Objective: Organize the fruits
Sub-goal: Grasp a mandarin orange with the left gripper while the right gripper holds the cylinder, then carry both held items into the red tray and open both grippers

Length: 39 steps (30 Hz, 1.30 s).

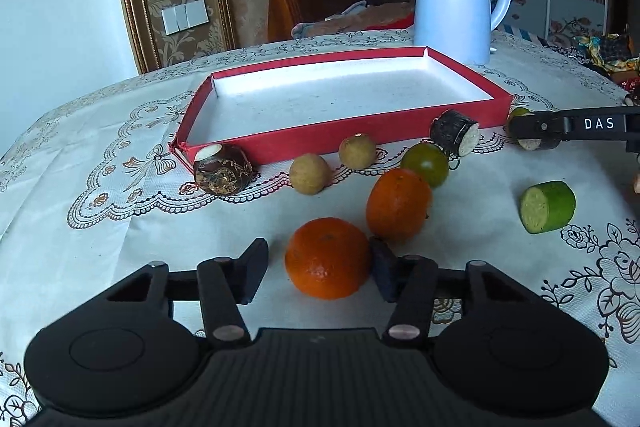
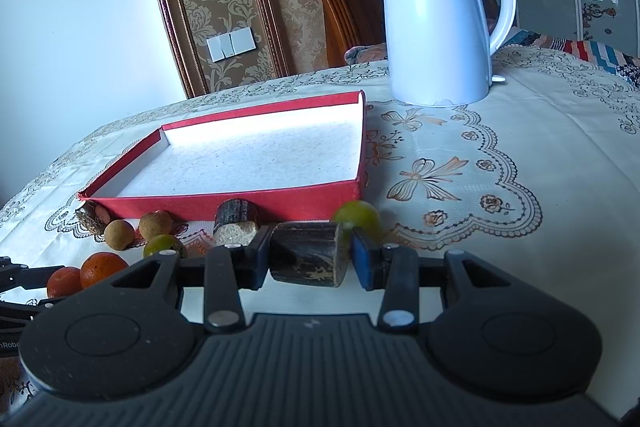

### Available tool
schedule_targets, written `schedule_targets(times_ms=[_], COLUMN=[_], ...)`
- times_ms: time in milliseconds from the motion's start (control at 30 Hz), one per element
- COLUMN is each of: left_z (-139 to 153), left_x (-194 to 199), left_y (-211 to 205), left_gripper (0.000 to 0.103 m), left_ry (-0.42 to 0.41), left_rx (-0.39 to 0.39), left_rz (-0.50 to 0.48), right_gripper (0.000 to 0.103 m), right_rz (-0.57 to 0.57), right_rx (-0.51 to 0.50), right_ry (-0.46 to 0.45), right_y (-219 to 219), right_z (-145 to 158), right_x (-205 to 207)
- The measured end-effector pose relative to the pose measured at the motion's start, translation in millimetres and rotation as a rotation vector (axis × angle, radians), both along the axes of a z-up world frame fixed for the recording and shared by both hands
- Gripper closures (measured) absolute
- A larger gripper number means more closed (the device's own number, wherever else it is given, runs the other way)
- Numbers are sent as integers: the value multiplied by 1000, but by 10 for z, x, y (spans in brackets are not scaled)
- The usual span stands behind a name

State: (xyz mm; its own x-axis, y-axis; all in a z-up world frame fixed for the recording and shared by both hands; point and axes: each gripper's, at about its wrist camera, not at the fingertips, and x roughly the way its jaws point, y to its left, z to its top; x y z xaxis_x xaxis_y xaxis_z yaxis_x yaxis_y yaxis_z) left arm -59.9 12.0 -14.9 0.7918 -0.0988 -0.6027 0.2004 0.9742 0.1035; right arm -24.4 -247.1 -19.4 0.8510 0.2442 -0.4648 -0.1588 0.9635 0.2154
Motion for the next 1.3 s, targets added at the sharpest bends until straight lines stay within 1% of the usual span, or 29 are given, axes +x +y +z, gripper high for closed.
schedule_targets(times_ms=[33,100,233,433,533,667,800,967,1100,1200,1300], left_z=[2,8,5,26,81,251,372,426,485,517,514], left_x=[1,-1,-13,-14,-19,-33,26,231,488,736,1009], left_y=[-11,-21,-56,-45,-36,-58,-122,-196,-231,-261,-256], left_gripper=[53,61,62,62,62,62,62,62,62,62,62], left_ry=[1,6,-2,6,5,-40,-81,-105,-124,-141,-138], left_rx=[-2,-13,-6,-19,-21,-25,-21,-28,-45,-36,-30], left_rz=[1,0,18,42,56,59,58,73,87,111,124], right_gripper=[64,64,64,64,64,64,64,64,64,64,64], right_rz=[0,-1,-1,-3,-6,11,11,4,5,7,16], right_rx=[-1,-2,-15,-13,-17,-69,-71,-74,-120,-147,-157], right_ry=[0,0,-3,-12,-35,-70,-86,-99,-161,-166,-135], right_y=[1,2,24,19,22,93,85,88,185,284,382], right_z=[-1,-1,1,6,32,99,146,214,412,496,493], right_x=[3,4,6,-12,-46,-89,-80,-26,99,337,654])
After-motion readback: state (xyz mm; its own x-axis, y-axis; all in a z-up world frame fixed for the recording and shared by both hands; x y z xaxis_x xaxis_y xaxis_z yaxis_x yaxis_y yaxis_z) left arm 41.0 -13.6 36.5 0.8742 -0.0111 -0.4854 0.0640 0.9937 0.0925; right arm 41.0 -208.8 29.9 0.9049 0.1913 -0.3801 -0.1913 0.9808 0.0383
